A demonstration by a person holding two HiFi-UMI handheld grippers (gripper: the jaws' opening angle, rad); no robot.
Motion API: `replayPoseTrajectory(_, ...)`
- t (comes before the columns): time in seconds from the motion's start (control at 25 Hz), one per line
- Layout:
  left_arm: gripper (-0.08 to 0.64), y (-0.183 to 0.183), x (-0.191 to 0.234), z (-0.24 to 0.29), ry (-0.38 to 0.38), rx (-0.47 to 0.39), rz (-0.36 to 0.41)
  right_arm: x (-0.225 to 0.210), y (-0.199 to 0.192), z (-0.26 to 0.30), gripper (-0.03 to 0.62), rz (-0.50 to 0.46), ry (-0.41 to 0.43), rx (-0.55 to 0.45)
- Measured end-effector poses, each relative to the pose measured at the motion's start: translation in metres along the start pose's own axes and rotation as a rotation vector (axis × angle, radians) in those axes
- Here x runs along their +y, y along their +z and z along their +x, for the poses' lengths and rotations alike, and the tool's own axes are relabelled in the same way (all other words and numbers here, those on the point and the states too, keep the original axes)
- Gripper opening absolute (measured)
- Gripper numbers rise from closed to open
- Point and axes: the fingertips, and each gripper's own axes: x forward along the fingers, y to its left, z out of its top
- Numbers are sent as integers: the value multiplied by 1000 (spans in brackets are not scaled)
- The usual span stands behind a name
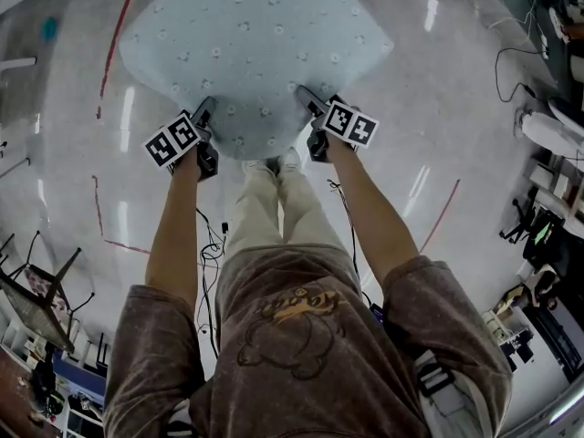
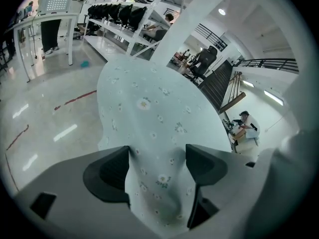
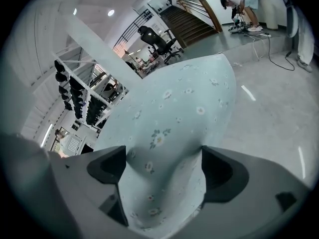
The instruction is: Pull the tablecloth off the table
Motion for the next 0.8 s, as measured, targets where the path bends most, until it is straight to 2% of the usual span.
replayPoseTrajectory(0.24, 344, 2, -1, -1, -15, -7, -10, 2, 0, 1, 459, 5, 19, 16)
replayPoseTrajectory(0.4, 341, 2, -1, 0, -19, -5, -12, 7, 0, 2, 414, -6, 41, 45)
replayPoseTrajectory(0.6, 292, 1, -4, -2, -17, 18, -30, 12, 1, -1, 359, -21, 36, 58)
replayPoseTrajectory(0.8, 255, -1, -4, -4, -15, 28, -71, 11, 1, -4, 347, -11, -4, 59)
